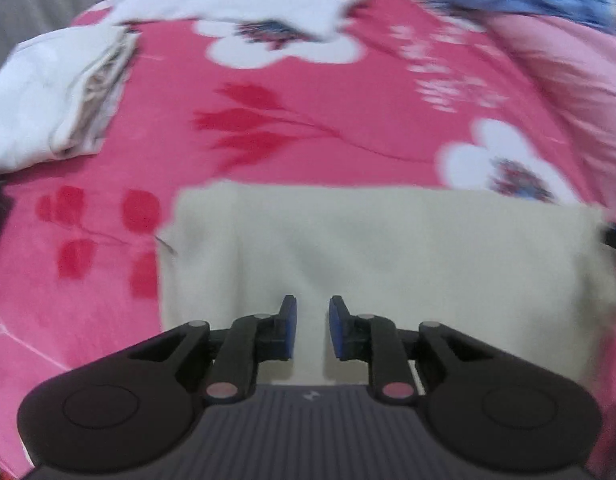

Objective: Fold clothes

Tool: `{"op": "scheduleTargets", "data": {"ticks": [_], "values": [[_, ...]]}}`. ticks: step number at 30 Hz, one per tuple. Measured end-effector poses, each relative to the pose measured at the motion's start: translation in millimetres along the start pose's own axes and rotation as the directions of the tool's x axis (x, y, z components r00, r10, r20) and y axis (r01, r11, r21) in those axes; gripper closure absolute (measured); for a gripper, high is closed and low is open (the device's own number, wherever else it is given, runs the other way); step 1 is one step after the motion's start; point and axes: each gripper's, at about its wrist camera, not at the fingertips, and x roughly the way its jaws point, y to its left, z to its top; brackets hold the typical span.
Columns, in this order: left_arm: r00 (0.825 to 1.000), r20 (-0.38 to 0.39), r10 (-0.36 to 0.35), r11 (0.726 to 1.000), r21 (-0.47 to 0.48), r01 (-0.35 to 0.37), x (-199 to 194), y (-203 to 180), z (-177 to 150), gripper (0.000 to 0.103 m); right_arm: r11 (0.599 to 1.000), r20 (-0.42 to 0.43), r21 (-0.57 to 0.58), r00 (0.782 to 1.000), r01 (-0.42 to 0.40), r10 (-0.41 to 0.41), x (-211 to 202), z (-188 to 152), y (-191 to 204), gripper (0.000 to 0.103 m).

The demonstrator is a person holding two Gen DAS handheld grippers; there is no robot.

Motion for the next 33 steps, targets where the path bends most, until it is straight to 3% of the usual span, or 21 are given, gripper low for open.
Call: {"op": "scheduleTargets", "data": {"ticks": [1, 4, 8, 11, 14, 19, 23, 25, 33], "values": [[0.999, -0.028, 0.022, 0.999, -0.028, -0.023, 11.9, 6.5, -1.5, 0.091, 1.000, -0.035, 0.006, 0.999, 0.021, -0.020, 15.6, -1.9, -2.7, 0.079], [0.994, -0.110, 0.027, 0.994, -0.105, -0.039, 33.6, 19.5, -4.6, 0.091, 0.998, -0.184, -0.004, 0.981, 0.058, -0.058, 54.1, -29.7, -21.8, 0.080], [0.998, -0.070, 0.008, 0.998, -0.056, -0.012, 4.1, 13.3, 3.2, 0.085, 0.998, -0.155, -0.038, 0.987, 0.046, -0.052, 34.6, -13.8, -23.7, 0.081], [1.000, 0.015, -0.005, 1.000, -0.028, 0.005, -19.1, 11.4, 15.3, 0.080, 0.998, -0.034, -0.056, 0.998, 0.041, -0.043, 17.2, 9.9, -17.4, 0.081], [0.998, 0.049, 0.032, 0.999, -0.042, -0.030, -4.5, 10.5, 35.1, 0.078, 0.998, 0.018, -0.056, 1.000, 0.024, -0.023, 29.6, 24.5, -15.5, 0.081], [0.997, -0.003, 0.074, 0.996, -0.044, -0.074, 39.0, 11.4, 35.3, 0.081, 0.999, -0.104, 0.036, 0.995, 0.005, -0.001, 91.4, 11.8, -37.2, 0.085], [0.996, -0.005, 0.091, 0.996, -0.019, -0.091, 31.4, 4.3, 33.7, 0.077, 0.999, -0.120, -0.022, 0.992, 0.024, -0.027, 87.8, 7.9, -28.7, 0.085], [0.995, -0.019, 0.100, 0.995, -0.023, -0.100, 30.8, 7.6, 33.4, 0.068, 0.999, -0.123, -0.023, 0.992, 0.026, -0.028, 88.2, 6.7, -28.6, 0.085], [0.995, -0.056, 0.087, 0.996, 0.001, -0.087, 25.3, 15.7, 36.5, 0.057, 0.999, -0.158, -0.015, 0.986, 0.044, -0.045, 82.0, 15.5, -23.0, 0.084]]}}
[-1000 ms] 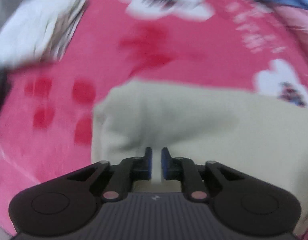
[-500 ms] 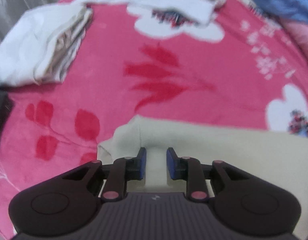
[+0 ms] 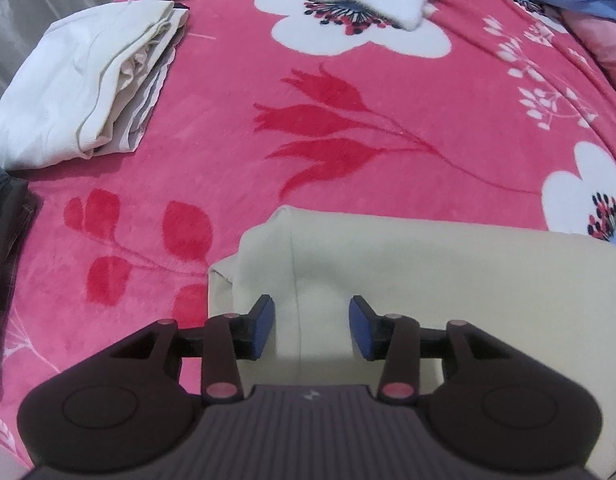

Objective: Fold clothes

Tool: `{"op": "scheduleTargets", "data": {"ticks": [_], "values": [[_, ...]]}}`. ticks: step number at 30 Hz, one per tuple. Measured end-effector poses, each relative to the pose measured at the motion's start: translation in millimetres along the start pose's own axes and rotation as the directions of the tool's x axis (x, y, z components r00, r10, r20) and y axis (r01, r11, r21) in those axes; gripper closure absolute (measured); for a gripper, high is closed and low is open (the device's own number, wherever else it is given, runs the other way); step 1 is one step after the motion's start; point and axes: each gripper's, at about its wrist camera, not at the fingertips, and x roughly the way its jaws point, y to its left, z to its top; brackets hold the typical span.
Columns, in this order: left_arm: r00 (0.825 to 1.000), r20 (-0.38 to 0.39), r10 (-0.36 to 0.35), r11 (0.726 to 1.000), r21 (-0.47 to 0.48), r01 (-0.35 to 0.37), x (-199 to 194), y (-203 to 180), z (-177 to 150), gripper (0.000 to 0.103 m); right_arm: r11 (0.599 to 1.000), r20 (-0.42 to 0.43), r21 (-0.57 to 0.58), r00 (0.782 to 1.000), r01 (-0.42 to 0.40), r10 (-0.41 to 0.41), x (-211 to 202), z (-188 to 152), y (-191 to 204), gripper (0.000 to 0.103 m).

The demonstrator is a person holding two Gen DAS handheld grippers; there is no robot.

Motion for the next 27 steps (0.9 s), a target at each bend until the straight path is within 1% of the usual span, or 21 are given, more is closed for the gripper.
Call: {"op": "scheduleTargets", "data": {"ticks": [4, 7, 11, 17, 22, 25, 27], "values": [[1.000, 0.000, -0.013, 0.999, 0.046, 0.013, -1.3, -0.5, -0.4, 0.054, 0.999, 0.017, 0.043, 1.000, 0.006, -0.006, -15.4, -0.4, 4.3, 0.083], [1.000, 0.003, -0.023, 0.994, 0.104, 0.023, -3.5, -2.0, -2.3, 0.053, 0.998, 0.032, 0.056, 0.999, 0.006, -0.008, -27.1, -5.4, 12.7, 0.082], [0.999, 0.001, -0.040, 0.983, 0.177, 0.039, -10.5, -1.2, -4.6, 0.053, 0.995, 0.021, 0.100, 1.000, 0.001, -0.003, -37.2, -14.3, 26.1, 0.082], [0.998, -0.014, -0.059, 0.969, 0.240, 0.060, -19.3, 1.1, -7.2, 0.052, 0.986, 0.006, 0.168, 1.000, 0.009, -0.010, -53.3, -27.8, 50.0, 0.082], [0.999, 0.000, -0.041, 0.952, 0.305, 0.039, -16.8, -1.5, -8.6, 0.052, 0.975, 0.008, 0.218, 0.999, 0.036, -0.039, -65.2, -32.5, 61.7, 0.082], [0.999, 0.006, -0.041, 0.940, 0.339, 0.036, -16.2, 0.4, -10.8, 0.052, 0.974, 0.009, 0.223, 0.999, 0.043, -0.046, -68.8, -36.5, 68.9, 0.082], [1.000, -0.007, -0.023, 0.933, 0.358, 0.025, -10.7, 4.2, -13.8, 0.052, 0.974, 0.007, 0.222, 0.999, 0.046, -0.049, -70.5, -39.6, 73.9, 0.082]]}}
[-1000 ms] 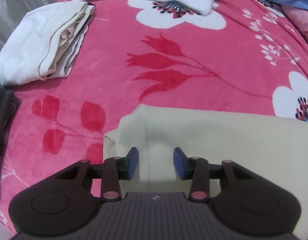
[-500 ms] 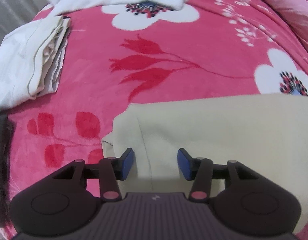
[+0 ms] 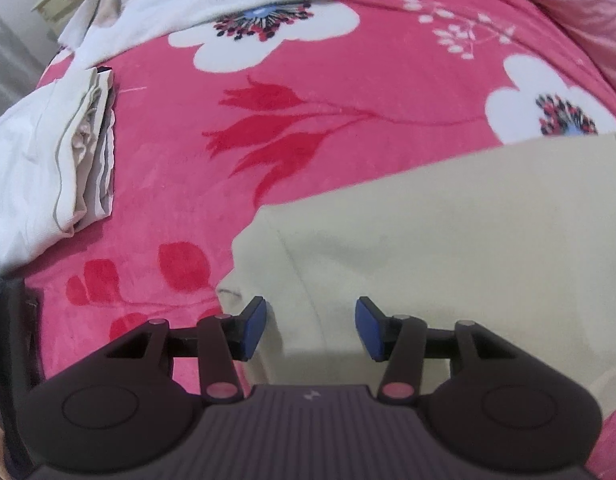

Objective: Fold clothes

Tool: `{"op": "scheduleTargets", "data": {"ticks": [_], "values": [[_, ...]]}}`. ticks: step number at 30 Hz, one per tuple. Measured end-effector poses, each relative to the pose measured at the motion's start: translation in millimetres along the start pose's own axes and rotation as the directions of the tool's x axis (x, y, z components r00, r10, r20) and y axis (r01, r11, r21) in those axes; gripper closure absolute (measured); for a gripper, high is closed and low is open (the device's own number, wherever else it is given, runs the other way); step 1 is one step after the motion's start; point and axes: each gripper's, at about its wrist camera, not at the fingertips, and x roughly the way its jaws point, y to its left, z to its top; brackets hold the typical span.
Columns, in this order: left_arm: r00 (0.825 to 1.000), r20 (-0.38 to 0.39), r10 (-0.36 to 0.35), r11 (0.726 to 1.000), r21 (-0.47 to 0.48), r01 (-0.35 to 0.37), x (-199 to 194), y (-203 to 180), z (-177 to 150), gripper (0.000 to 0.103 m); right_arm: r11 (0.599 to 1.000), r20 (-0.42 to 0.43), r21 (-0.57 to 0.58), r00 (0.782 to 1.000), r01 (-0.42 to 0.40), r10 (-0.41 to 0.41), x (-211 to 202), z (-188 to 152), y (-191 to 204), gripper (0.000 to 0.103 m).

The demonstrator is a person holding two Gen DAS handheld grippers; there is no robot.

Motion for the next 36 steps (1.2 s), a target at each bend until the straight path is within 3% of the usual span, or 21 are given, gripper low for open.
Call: {"op": "scheduleTargets", "data": {"ticks": [5, 8, 10, 14, 18, 21, 24, 26, 30, 33, 36], "values": [[0.999, -0.045, -0.020, 1.000, -0.025, 0.018, 14.4, 19.6, -12.7, 0.046, 0.998, -0.102, 0.015, 0.993, 0.063, -0.061, 32.4, -20.8, -6.9, 0.082], [0.999, -0.012, -0.033, 0.999, -0.032, 0.032, 1.2, 27.0, -17.9, 0.050, 0.995, -0.161, 0.031, 0.983, 0.094, -0.088, 52.5, -29.2, -17.5, 0.082], [0.998, 0.038, -0.043, 0.999, 0.003, 0.043, -17.0, 26.5, -25.2, 0.052, 0.995, -0.130, 0.026, 0.987, 0.100, -0.096, 38.2, -26.5, -15.1, 0.082], [0.988, 0.067, -0.139, 0.990, 0.044, 0.137, -40.8, 16.2, -51.5, 0.052, 1.000, -0.039, 0.014, 0.999, 0.004, -0.003, -11.4, -39.0, -3.6, 0.082], [0.985, -0.022, -0.172, 0.983, 0.060, 0.173, -21.6, -10.6, -85.5, 0.052, 0.989, -0.069, -0.095, 0.992, -0.111, 0.104, -22.1, -68.4, 17.8, 0.082], [0.988, -0.079, -0.136, 0.990, 0.023, 0.138, 1.1, -21.1, -106.3, 0.052, 0.982, -0.164, -0.161, 0.984, -0.102, 0.075, 4.1, -85.3, 32.9, 0.082], [0.985, -0.059, -0.161, 0.987, -0.038, 0.159, -16.4, -12.6, -113.3, 0.052, 0.970, -0.222, -0.233, 0.975, -0.073, 0.020, 21.5, -91.7, 46.5, 0.082], [0.982, -0.030, -0.184, 0.980, -0.083, 0.181, -32.3, -0.7, -120.0, 0.049, 0.971, -0.203, -0.226, 0.979, -0.073, 0.026, 4.2, -77.5, 51.0, 0.080], [0.986, -0.003, -0.166, 0.972, -0.172, 0.163, -42.0, 25.3, -136.8, 0.046, 0.973, -0.131, -0.130, 0.976, -0.193, 0.176, -31.3, -44.4, 66.4, 0.079], [0.987, -0.022, -0.159, 0.955, -0.258, 0.148, -29.0, 39.4, -143.7, 0.046, 0.938, -0.116, -0.087, 0.938, -0.337, 0.326, -25.5, -27.2, 99.7, 0.071], [0.982, -0.020, -0.190, 0.939, -0.295, 0.176, -14.1, 46.6, -148.0, 0.048, 0.898, -0.150, -0.108, 0.900, -0.427, 0.410, 0.3, -16.8, 148.5, 0.063]]}}
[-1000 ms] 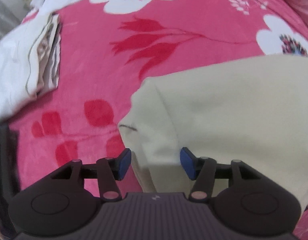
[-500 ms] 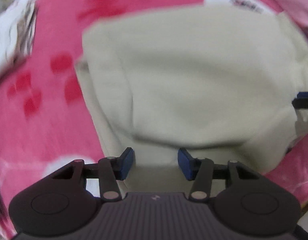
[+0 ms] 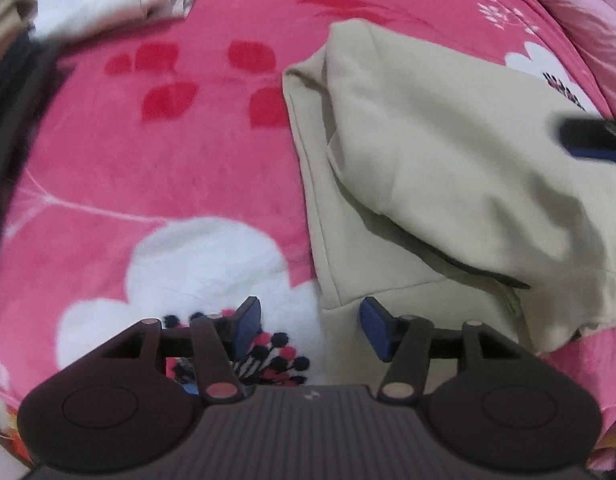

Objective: Fold clothes

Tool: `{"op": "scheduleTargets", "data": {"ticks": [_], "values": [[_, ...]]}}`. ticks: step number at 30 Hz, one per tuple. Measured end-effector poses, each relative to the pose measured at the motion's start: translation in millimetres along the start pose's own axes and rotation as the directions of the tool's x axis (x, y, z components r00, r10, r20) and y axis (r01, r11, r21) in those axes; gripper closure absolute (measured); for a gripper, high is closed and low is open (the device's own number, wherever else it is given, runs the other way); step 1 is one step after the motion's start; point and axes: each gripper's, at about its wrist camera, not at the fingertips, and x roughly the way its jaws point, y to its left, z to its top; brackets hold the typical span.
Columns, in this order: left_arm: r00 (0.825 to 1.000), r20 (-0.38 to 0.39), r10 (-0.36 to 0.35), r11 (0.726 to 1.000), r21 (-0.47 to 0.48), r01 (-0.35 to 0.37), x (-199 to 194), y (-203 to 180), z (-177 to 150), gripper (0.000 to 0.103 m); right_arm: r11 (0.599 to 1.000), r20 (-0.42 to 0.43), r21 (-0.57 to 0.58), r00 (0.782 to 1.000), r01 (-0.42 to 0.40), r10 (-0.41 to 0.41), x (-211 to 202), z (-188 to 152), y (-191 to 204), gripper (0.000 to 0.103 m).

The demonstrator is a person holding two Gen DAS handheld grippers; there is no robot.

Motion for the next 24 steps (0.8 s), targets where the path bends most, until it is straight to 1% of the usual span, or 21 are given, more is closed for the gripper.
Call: {"op": "scheduleTargets", "data": {"ticks": [2, 4, 5, 6, 7, 8, 10, 14, 16, 19, 21, 22, 24], "values": [[1.000, 0.007, -0.025, 1.000, 0.005, 0.025, 7.4, 3.4, -0.7, 0.050, 0.999, -0.021, -0.036, 1.000, -0.022, 0.021, 29.3, 9.8, 21.1, 0.060], [0.999, 0.011, -0.051, 0.999, 0.009, 0.050, 13.0, 2.9, -4.0, 0.064, 0.998, -0.048, -0.061, 0.999, -0.019, 0.016, 53.4, 17.0, 38.3, 0.057], [0.998, 0.018, -0.067, 0.998, 0.001, 0.067, 14.2, 3.6, -5.7, 0.067, 0.997, -0.062, -0.070, 0.998, -0.015, 0.010, 64.4, 20.4, 46.1, 0.054], [0.996, 0.024, -0.082, 0.997, -0.005, 0.082, 14.8, 3.8, -7.5, 0.075, 0.997, -0.077, -0.079, 0.997, -0.011, 0.005, 75.3, 23.8, 53.9, 0.052], [0.995, 0.031, -0.094, 0.996, -0.007, 0.094, 14.9, 3.5, -8.8, 0.081, 0.996, -0.093, -0.089, 0.996, -0.005, -0.003, 85.4, 25.9, 60.4, 0.050], [0.995, 0.038, -0.095, 0.995, -0.010, 0.096, 14.6, 2.9, -9.9, 0.081, 0.995, -0.111, -0.101, 0.994, 0.004, -0.015, 93.4, 25.1, 65.2, 0.049], [0.994, 0.050, -0.098, 0.995, -0.019, 0.099, 13.0, 2.2, -11.5, 0.085, 0.992, -0.145, -0.124, 0.988, 0.027, -0.045, 106.4, 20.4, 71.5, 0.046], [0.991, 0.084, -0.107, 0.994, -0.011, 0.109, 3.9, 0.0, -14.5, 0.088, 0.984, -0.181, -0.166, 0.980, 0.056, -0.087, 121.6, 19.9, 84.8, 0.032], [0.986, 0.105, -0.130, 0.991, 0.010, 0.130, -3.5, -2.3, -15.5, 0.089, 0.977, -0.192, -0.201, 0.976, 0.068, -0.107, 126.9, 20.3, 93.3, 0.030], [0.976, 0.129, -0.175, 0.984, 0.029, 0.173, -13.8, -6.9, -14.1, 0.089, 0.942, -0.204, -0.314, 0.960, 0.120, -0.190, 137.0, 14.3, 107.4, 0.030], [0.970, 0.143, -0.198, 0.980, 0.046, 0.193, -19.6, -10.3, -12.0, 0.089, 0.918, -0.205, -0.371, 0.951, 0.141, -0.229, 142.0, 11.8, 112.6, 0.030], [0.967, 0.148, -0.207, 0.978, 0.057, 0.201, -21.8, -12.9, -10.9, 0.089, 0.904, -0.205, -0.399, 0.947, 0.151, -0.249, 144.6, 10.5, 115.1, 0.032], [0.964, 0.153, -0.218, 0.975, 0.076, 0.208, -24.9, -19.1, -10.4, 0.089, 0.880, -0.200, -0.442, 0.938, 0.172, -0.283, 145.3, 9.0, 116.5, 0.042]]}}
